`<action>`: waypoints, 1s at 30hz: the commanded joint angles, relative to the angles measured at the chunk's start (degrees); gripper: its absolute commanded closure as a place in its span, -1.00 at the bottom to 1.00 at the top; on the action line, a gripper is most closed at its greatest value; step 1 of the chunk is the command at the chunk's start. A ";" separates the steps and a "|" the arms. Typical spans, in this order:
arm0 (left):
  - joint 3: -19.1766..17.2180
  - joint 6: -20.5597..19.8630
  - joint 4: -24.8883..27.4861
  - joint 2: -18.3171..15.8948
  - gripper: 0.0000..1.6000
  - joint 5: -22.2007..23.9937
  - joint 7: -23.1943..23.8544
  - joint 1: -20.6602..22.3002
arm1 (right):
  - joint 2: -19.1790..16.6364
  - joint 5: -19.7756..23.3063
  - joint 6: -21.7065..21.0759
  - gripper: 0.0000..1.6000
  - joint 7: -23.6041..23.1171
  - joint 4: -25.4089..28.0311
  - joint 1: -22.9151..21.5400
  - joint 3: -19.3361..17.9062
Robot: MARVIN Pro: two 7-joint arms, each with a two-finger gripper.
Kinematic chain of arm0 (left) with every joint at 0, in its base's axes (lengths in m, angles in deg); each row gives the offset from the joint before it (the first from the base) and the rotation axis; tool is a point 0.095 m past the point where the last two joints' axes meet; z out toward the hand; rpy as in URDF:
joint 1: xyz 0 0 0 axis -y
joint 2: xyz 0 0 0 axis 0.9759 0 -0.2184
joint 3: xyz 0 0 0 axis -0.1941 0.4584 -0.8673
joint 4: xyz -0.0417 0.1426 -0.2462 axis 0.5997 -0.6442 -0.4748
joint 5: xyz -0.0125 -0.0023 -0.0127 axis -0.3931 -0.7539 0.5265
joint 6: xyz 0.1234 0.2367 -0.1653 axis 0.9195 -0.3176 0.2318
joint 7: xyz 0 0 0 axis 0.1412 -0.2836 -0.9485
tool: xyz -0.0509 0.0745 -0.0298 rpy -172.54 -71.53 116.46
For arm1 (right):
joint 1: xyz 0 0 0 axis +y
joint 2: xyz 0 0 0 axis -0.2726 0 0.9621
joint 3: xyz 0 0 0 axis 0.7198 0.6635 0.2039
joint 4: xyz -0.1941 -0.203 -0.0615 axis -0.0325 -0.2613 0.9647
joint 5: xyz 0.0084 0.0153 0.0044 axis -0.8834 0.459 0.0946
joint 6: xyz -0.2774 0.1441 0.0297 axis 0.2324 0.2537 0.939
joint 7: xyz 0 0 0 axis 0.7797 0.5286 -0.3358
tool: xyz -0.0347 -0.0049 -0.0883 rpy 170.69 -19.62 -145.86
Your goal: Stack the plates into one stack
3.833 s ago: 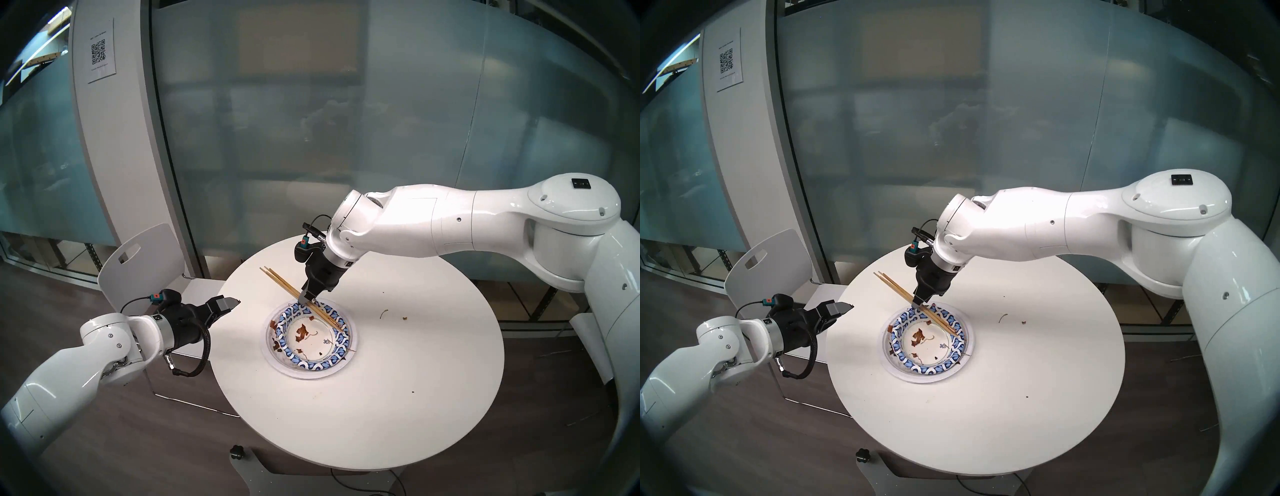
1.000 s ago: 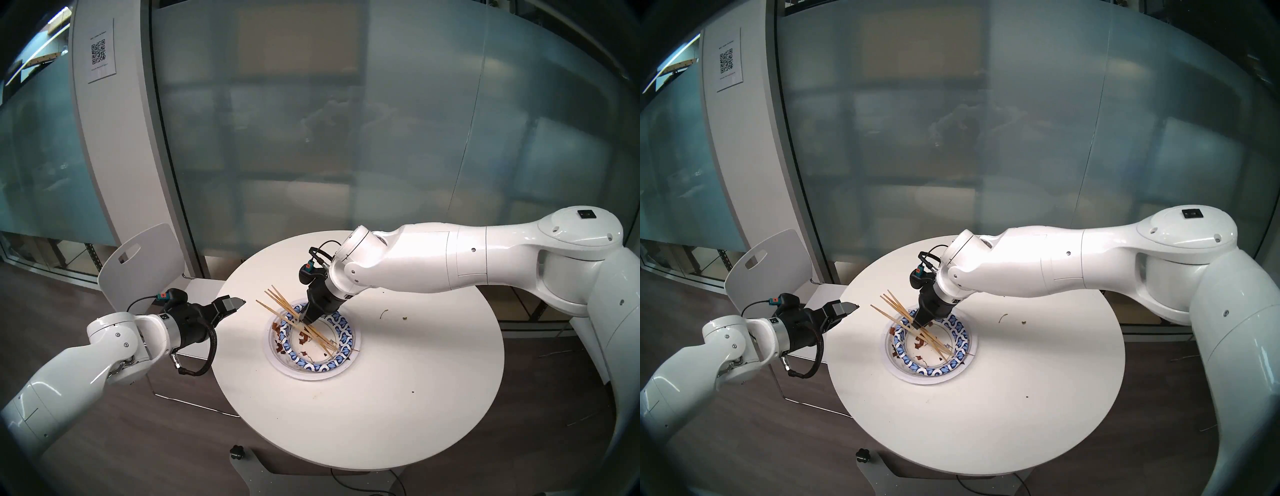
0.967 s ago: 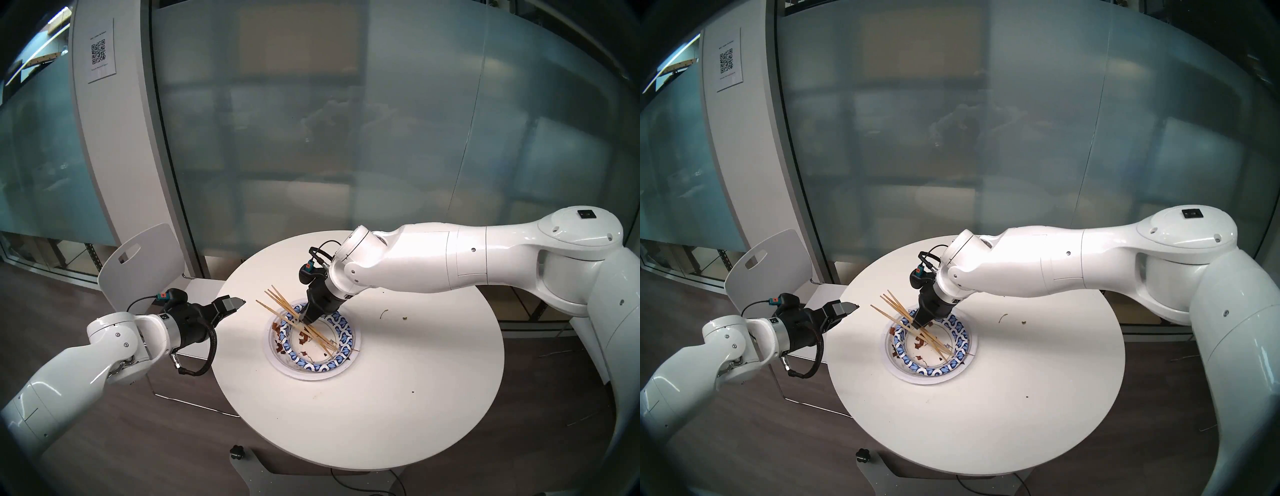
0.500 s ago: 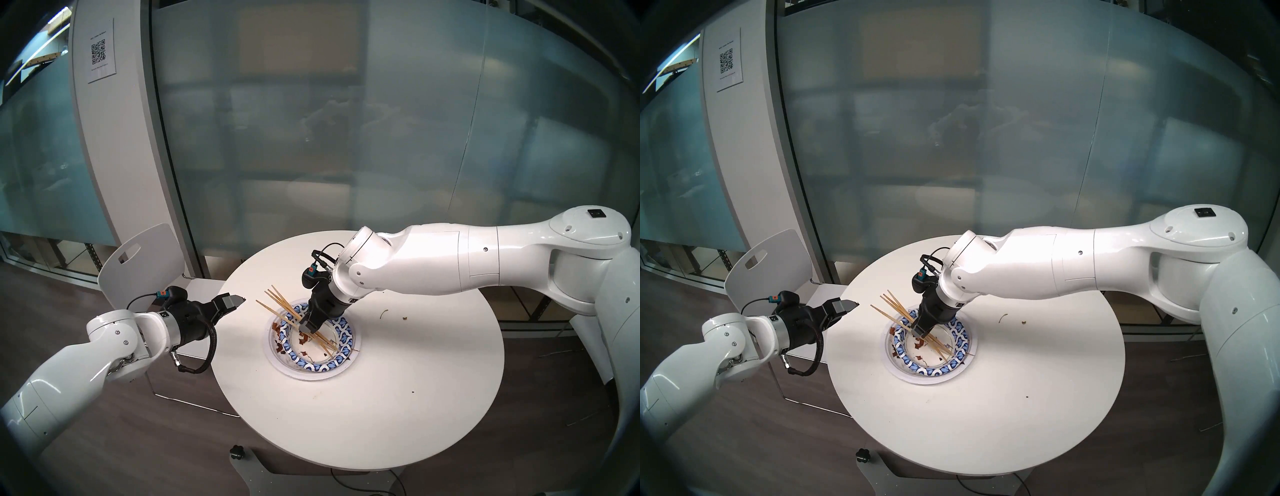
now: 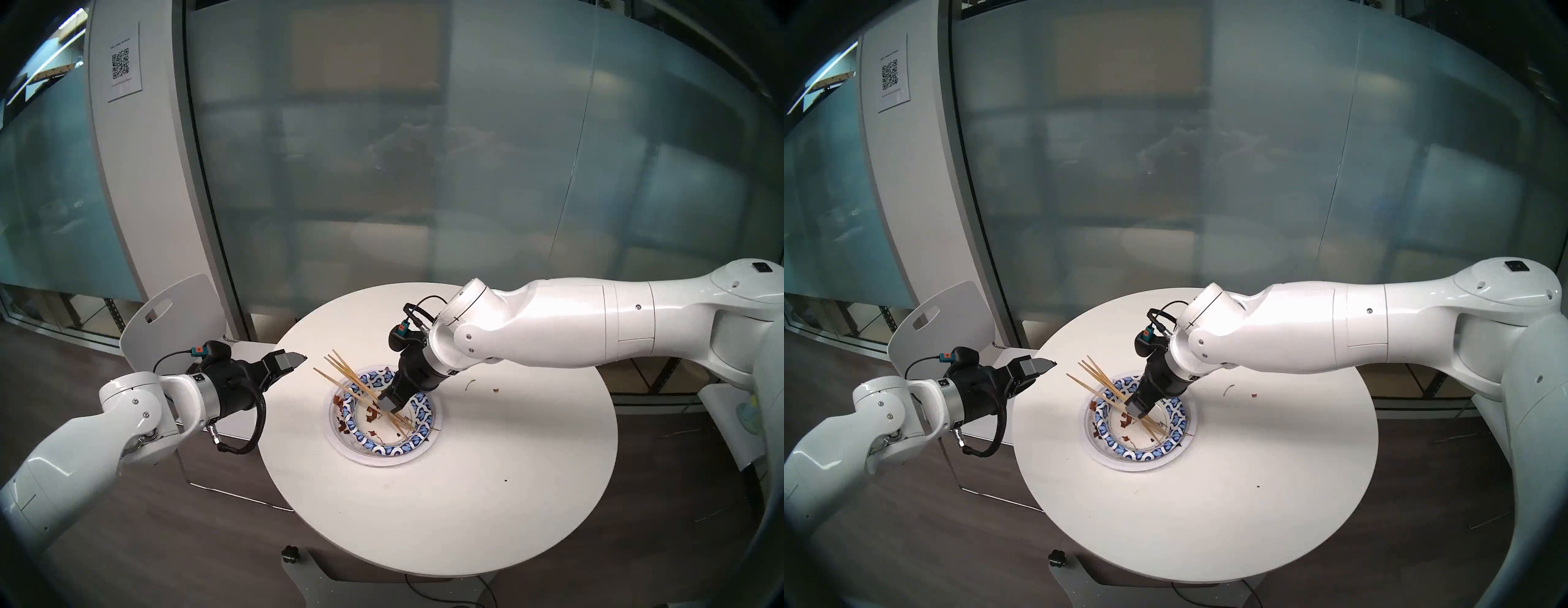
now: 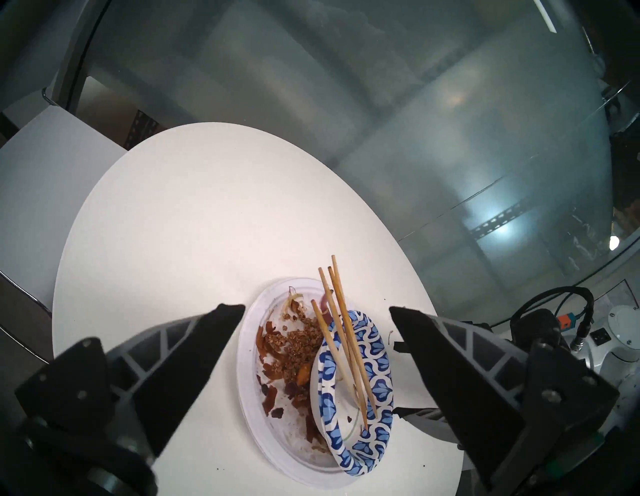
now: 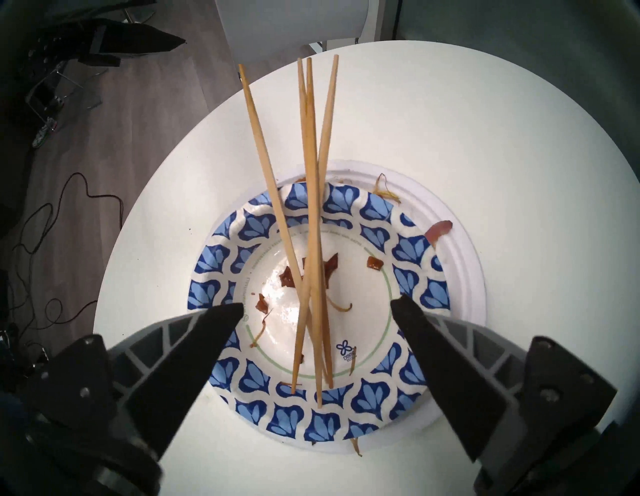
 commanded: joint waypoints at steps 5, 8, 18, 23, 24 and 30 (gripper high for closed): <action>-1.40 1.85 3.12 -1.09 -1.00 -3.24 0.52 -2.02 | -8.73 1.54 5.95 -1.00 8.53 7.26 -3.56 2.50; -1.40 2.67 3.53 -1.19 -1.00 -4.91 0.58 -2.46 | -10.65 1.59 7.85 -1.00 11.15 9.27 -4.30 3.48; -1.42 6.11 3.82 -1.13 -1.00 -11.32 1.14 -3.32 | -17.93 0.57 15.77 -1.00 20.21 16.95 -5.85 7.05; -1.50 7.53 3.90 -0.95 -1.00 -13.53 1.65 -3.93 | -21.14 -0.27 19.45 -1.00 24.34 20.60 -7.04 9.03; -1.52 7.75 3.90 -0.90 -1.00 -13.79 1.74 -4.05 | -21.17 -0.29 20.07 -1.00 25.02 21.01 -7.50 9.89; -1.79 9.16 4.31 -0.88 -1.00 -15.63 2.57 -4.79 | -25.21 -2.00 24.12 -1.00 30.52 25.53 -8.27 12.42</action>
